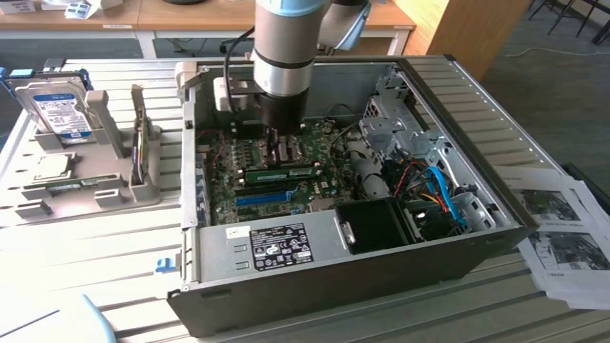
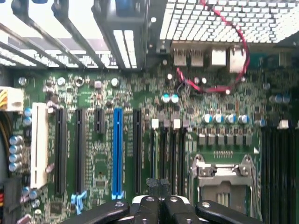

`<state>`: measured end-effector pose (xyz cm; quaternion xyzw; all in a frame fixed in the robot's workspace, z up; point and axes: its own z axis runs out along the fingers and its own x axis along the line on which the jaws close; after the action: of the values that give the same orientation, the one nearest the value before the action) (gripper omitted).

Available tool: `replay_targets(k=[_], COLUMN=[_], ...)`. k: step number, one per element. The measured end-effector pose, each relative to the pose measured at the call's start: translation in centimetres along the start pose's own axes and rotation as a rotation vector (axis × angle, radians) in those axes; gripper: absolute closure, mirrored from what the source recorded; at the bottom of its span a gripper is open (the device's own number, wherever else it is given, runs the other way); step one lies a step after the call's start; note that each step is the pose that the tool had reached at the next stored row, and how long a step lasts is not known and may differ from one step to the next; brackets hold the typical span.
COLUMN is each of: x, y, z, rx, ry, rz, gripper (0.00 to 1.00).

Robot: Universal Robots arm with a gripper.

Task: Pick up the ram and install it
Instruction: 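Press down the ram until it locks into place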

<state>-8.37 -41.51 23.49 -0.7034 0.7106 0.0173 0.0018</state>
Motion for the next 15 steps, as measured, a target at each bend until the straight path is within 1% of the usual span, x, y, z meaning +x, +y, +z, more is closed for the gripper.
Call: replay_targets(k=[4, 8, 15], x=[0.0, 0.0, 0.0], y=[0.73, 0.82, 1.83], z=[0.02, 0.02, 0.05], rx=[0.0001, 0.0001, 0.0], ry=[-0.0001, 0.0, 0.0], rz=[0.0, 0.0, 0.0], gripper=[0.91, 0.91, 0.91])
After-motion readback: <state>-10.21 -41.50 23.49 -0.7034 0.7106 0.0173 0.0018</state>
